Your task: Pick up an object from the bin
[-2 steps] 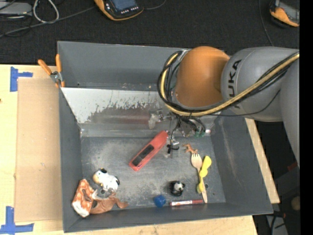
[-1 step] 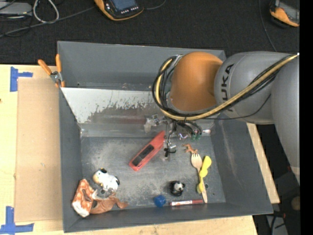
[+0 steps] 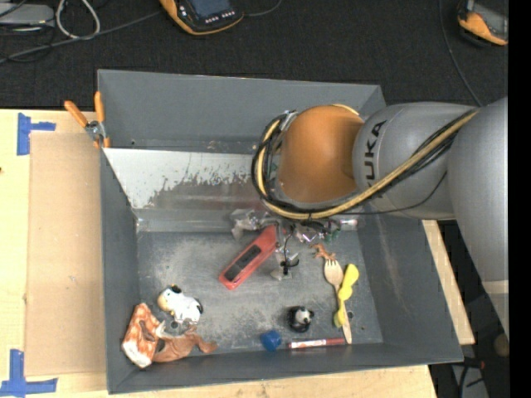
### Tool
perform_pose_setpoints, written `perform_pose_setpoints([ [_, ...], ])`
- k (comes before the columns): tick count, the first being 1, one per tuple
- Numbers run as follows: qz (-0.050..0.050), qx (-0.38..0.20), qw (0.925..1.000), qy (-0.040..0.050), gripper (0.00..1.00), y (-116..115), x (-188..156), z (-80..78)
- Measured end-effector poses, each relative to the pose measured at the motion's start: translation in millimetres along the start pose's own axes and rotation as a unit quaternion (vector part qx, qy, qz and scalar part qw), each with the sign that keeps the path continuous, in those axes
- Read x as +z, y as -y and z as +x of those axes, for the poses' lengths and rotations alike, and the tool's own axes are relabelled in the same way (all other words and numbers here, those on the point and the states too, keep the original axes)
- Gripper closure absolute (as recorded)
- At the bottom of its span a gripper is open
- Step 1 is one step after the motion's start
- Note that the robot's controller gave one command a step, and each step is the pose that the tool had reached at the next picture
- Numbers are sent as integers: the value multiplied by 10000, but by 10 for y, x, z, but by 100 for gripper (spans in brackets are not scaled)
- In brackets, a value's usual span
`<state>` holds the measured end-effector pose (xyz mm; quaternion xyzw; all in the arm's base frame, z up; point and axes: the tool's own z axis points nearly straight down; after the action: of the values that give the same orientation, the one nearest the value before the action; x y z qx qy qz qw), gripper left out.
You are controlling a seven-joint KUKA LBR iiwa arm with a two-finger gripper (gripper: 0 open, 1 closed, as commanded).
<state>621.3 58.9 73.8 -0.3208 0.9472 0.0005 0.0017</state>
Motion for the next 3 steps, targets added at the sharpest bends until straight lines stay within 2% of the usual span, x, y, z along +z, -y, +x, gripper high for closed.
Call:
perform_pose_setpoints([
  [1, -1, 978, 9952, 7, 100, 10, 66, -18],
  [2, -7, 1220, 9925, -4, 100, 4, 43, -15],
  [3, -36, 1203, 9927, -70, 100, -24, -177, 19],
])
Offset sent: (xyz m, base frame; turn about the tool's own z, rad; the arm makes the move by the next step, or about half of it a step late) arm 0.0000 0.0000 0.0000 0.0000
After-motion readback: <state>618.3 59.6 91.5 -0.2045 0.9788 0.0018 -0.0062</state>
